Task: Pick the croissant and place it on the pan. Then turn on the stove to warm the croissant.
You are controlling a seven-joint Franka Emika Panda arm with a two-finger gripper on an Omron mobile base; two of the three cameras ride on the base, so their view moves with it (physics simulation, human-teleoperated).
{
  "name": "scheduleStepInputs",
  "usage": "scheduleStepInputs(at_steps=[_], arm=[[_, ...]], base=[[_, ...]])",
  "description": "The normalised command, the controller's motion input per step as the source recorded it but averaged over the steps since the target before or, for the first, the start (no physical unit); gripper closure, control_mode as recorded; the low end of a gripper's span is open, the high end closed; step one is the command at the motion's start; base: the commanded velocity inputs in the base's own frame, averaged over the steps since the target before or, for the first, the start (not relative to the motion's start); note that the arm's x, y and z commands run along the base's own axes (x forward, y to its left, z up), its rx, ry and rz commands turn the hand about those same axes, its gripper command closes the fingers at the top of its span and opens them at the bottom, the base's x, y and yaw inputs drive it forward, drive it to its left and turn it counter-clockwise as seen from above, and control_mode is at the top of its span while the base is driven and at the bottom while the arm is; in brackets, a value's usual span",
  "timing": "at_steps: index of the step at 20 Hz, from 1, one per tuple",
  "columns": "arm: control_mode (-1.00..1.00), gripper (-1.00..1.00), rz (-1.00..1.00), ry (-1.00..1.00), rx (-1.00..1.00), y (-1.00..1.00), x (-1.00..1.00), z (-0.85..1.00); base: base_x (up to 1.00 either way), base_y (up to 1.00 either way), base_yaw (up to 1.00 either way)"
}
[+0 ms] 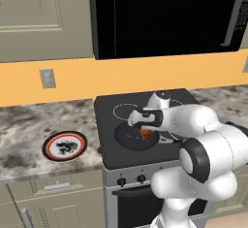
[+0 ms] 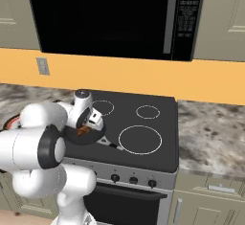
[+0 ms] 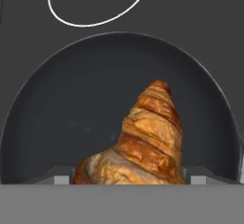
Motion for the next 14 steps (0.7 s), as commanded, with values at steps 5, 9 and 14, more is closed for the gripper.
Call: scheduleStepInputs(at_steps=[5, 9, 14], arm=[[-1.0, 1.0, 0.0, 0.06, 0.0, 0.01, 0.34, -0.35], [-1.0, 1.0, 0.0, 0.06, 0.0, 0.02, 0.1, -0.38], [-1.0, 1.0, 0.0, 0.03, 0.0, 0.06, 0.14, -0.31]], base=[[0.0, 0.0, 0.0], [0.0, 0.0, 0.0], [0.0, 0.0, 0.0]])
